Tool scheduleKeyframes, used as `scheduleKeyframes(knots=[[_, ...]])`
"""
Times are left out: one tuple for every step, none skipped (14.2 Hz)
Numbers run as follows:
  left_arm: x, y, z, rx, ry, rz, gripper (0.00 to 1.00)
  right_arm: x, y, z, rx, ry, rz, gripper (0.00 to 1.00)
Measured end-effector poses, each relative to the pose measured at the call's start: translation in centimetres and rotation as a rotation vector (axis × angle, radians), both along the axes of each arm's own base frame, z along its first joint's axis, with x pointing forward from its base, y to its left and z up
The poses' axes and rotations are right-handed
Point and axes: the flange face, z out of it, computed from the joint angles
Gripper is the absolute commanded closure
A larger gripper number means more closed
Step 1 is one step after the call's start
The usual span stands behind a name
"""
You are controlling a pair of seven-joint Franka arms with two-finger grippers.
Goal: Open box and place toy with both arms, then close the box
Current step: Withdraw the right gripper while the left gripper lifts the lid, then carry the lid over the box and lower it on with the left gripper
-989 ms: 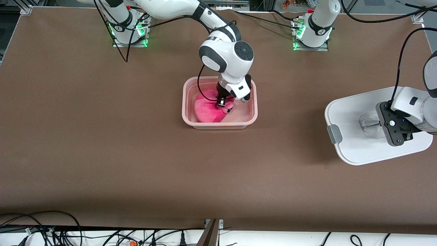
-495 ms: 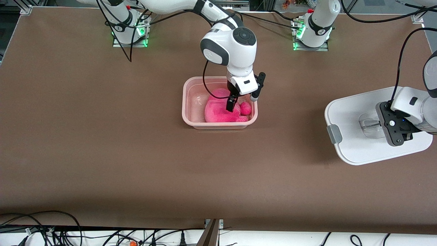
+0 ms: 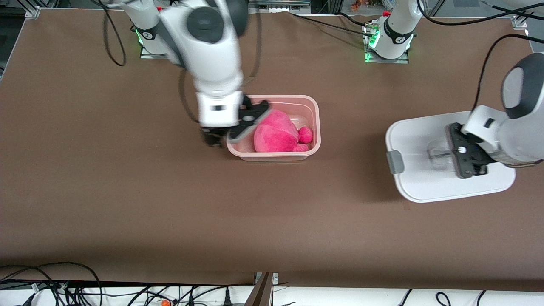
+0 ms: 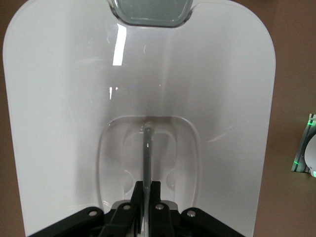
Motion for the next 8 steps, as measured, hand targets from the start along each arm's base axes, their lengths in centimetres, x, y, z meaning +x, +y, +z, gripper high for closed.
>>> scheduleKeyframes(knots=[[-0.3, -2.9, -0.4, -0.01, 0.005, -0.004, 1.0, 1.0, -4.7, 1.8, 0.034, 0.047, -0.078, 0.0], [-0.7, -5.8, -0.8, -0.016, 0.009, -0.009, 1.0, 1.9, -9.1, 3.3, 0.058, 0.067, -0.151, 0.0], [-1.1, -9.0, -1.2, -0.017, 0.006, -0.026, 1.0, 2.5, -13.4, 4.7, 0.065, 0.071, -0.217, 0.0], [-1.6, -12.3, -1.7, -0.018, -0.005, -0.051, 1.0, 2.6, -16.7, 5.8, 0.06, 0.073, -0.269, 0.0], [-2.2, -15.4, -2.3, -0.017, -0.012, -0.071, 1.0, 2.1, -19.1, 6.7, 0.051, 0.078, -0.309, 0.0], [-3.5, -20.1, -3.4, -0.023, -0.013, -0.08, 1.0, 0.9, -21.7, 7.4, 0.038, 0.094, -0.349, 0.0], [-4.5, -23.1, -4.1, -0.031, -0.014, -0.077, 1.0, 0.0, -22.8, 7.5, 0.034, 0.105, -0.371, 0.0], [-5.5, -26.2, -4.9, -0.039, -0.021, -0.064, 1.0, -0.9, -23.8, 7.3, 0.031, 0.117, -0.405, 0.0]])
